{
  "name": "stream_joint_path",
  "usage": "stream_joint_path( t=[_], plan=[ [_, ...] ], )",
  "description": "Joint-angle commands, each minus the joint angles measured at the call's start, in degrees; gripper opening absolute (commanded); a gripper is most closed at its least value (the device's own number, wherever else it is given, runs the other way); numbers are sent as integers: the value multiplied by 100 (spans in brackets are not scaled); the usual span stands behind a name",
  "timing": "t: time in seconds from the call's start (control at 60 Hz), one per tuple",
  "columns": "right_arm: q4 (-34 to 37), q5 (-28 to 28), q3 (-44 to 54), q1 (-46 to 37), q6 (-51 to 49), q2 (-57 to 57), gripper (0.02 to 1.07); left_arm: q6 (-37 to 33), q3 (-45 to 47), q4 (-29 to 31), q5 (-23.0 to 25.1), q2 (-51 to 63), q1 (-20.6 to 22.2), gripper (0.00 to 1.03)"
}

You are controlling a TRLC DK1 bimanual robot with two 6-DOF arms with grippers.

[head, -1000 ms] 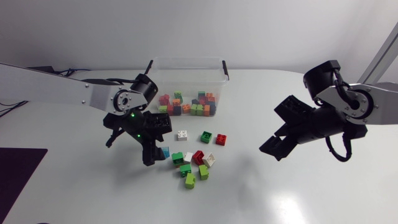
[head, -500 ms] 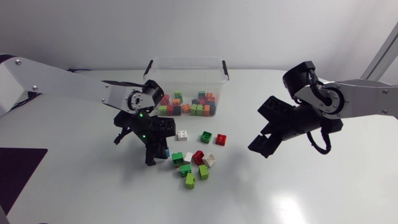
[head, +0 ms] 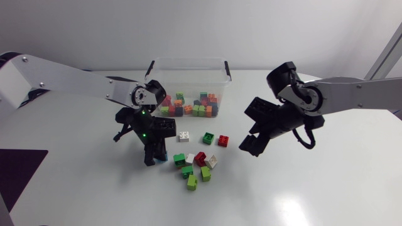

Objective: Place the duplo bricks in the container

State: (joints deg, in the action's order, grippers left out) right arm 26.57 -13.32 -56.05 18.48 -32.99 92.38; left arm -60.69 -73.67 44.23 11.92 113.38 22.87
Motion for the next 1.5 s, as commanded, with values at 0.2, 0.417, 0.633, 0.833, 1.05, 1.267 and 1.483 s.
stream_joint_path(
  t=[0.2,0.417,0.633,0.833,1.05,1.267,1.483],
  plan=[
    [-143,-4,-688,270,-462,1098,93,-49,-130,367,12,-730,-222,22],
    [-178,-39,-1092,323,-673,1643,93,92,-376,490,319,-1231,-442,22],
    [-152,-56,-1435,420,-779,2030,93,373,-763,482,926,-1547,-617,22],
    [-82,-48,-1698,481,-770,2416,81,857,-1229,139,1629,-1574,-916,22],
    [-99,-30,-1813,490,-770,2531,55,1753,-1369,-951,1893,-1574,-1127,22],
    [-29,-39,-1901,402,-770,2619,38,2360,-1739,-1628,1919,-1161,-1118,24],
    [200,-56,-1874,244,-717,2241,31,3107,-2143,-2296,1901,-730,-1083,26]
  ],
)
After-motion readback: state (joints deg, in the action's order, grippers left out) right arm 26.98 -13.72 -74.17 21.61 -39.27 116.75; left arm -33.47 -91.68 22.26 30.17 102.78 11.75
